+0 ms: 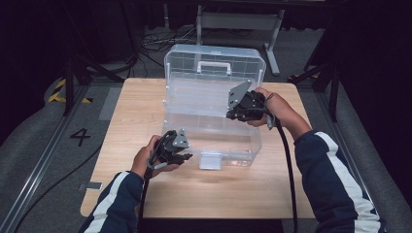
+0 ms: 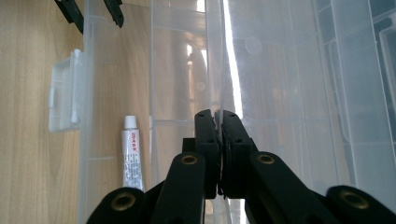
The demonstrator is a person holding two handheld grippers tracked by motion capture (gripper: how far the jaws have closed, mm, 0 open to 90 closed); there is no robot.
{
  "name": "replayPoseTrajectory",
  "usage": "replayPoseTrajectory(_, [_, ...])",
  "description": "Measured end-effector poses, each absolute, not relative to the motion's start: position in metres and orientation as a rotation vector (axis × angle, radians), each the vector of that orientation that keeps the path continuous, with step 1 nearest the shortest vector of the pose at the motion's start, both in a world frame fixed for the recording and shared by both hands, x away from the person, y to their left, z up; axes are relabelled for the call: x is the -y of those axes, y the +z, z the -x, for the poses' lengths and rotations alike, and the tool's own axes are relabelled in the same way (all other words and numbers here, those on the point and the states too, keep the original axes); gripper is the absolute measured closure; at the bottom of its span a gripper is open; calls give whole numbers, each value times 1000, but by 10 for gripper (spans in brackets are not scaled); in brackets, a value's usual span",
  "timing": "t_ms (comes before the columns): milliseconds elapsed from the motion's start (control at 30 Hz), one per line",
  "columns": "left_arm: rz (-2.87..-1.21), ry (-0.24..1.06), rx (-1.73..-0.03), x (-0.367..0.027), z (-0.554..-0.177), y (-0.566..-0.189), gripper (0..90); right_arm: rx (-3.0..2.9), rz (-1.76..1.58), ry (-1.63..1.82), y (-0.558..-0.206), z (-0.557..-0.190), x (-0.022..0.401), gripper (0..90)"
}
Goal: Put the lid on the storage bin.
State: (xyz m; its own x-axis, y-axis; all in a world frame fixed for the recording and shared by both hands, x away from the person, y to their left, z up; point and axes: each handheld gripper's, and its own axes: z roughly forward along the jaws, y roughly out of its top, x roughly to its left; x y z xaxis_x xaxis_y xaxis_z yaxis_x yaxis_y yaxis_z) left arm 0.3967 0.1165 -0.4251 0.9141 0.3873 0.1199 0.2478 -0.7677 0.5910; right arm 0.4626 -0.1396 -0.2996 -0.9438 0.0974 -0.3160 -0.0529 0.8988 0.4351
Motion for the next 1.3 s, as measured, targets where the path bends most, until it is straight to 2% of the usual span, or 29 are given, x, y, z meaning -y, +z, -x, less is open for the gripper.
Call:
replayPoseTrajectory(667, [-2486, 341, -458, -115, -394, -425, 620, -2742, -40, 695, -306, -453, 145, 869])
replayPoseTrajectory(800, [-2475, 360, -456, -114, -392, -422, 639, -2746, -48, 695, -306, -453, 145, 866])
replayPoseTrajectory(867, [-2475, 375, -477, -115, -390, -421, 615, -2745, -52, 697, -306, -453, 146, 866])
replayPoseTrajectory(1167, [-2385, 378, -509, -136, -380, -406, 605, -2736, -67, 700, -307, -451, 146, 858])
replayPoseTrajectory(1300, [-2348, 379, -519, -149, -375, -399, 655, -2731, -81, 707, -308, -450, 147, 857])
